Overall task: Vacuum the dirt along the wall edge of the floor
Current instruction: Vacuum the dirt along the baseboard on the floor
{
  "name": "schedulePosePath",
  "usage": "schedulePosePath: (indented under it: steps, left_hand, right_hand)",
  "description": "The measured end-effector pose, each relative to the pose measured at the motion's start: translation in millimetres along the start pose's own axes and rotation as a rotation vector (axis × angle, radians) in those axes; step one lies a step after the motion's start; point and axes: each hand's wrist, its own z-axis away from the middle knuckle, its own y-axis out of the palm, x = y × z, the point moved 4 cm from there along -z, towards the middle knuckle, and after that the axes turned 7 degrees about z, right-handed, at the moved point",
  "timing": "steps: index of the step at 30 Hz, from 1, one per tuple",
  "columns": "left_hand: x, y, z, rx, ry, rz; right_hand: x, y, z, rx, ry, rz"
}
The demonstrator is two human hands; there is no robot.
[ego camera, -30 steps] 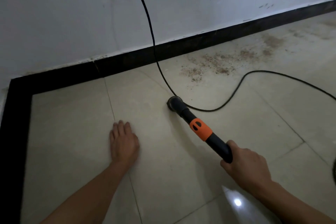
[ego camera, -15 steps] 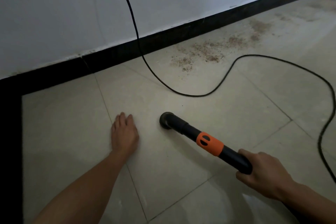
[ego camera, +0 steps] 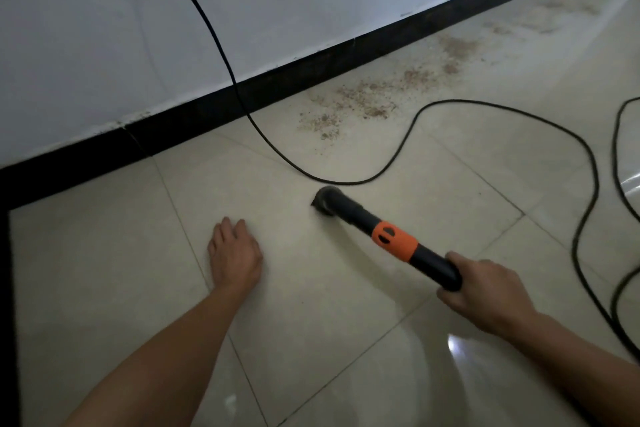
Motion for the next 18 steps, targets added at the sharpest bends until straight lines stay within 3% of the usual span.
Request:
schedulePosePath:
  steps: [9, 14, 18]
  left_hand:
    - [-19, 10, -9, 0.023, 0.042, -0.022]
    - [-28, 19, -22, -0.025, 0.049, 0.004]
    - [-26, 27, -25, -0.088, 0.081, 0.022]
  right_hand:
    - [13, -38, -50, -0.124, 0.128, -0.401]
    - [-7, -33, -78, 0.003, 0.253, -0.405]
    - [2, -11, -70, 0.067, 0.215, -0.417]
